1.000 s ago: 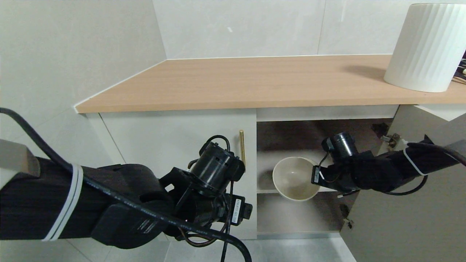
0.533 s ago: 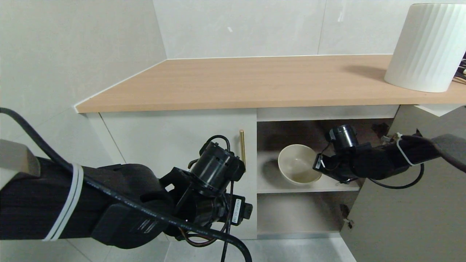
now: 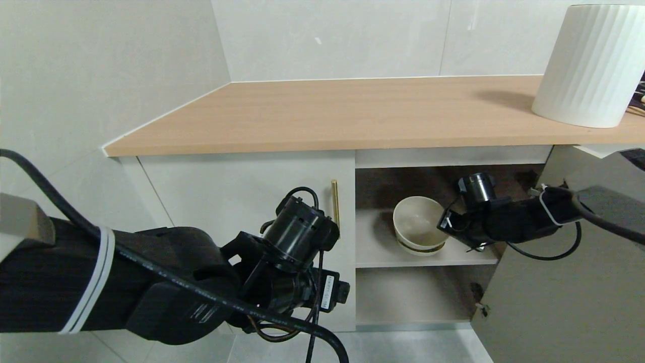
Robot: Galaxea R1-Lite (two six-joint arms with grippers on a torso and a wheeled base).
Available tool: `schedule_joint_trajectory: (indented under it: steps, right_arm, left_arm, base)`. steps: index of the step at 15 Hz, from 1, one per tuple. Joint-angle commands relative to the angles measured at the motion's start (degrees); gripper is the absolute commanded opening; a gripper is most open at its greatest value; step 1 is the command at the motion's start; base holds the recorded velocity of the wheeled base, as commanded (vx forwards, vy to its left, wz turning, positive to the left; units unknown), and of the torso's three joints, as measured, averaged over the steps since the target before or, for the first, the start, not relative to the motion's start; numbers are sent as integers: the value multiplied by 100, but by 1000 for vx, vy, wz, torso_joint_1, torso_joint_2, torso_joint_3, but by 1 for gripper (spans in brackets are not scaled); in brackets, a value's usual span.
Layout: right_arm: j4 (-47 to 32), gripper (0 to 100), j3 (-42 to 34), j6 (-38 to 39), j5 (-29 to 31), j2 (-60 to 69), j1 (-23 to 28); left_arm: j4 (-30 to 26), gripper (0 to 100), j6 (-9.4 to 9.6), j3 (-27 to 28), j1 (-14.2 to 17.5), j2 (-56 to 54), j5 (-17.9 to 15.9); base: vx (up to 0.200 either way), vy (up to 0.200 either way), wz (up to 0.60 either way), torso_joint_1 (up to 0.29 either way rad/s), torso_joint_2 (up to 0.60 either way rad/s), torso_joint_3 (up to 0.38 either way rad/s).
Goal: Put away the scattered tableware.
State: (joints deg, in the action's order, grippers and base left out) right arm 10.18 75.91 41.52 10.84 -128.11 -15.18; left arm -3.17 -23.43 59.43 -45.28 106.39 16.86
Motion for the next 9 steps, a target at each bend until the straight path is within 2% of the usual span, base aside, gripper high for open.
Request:
schedule_joint_trajectory:
  steps: [1,9]
  right_arm:
    - [2,0,82,23,6,-118,32]
    - [-7,0,407,146,32,-425,129]
  left_arm:
    - [1,100,-4,-2,1,14,2]
    - [1,100,-4,-2,1,14,2]
  base:
    - [0,0,0,0,0,0]
    - [0,0,0,0,0,0]
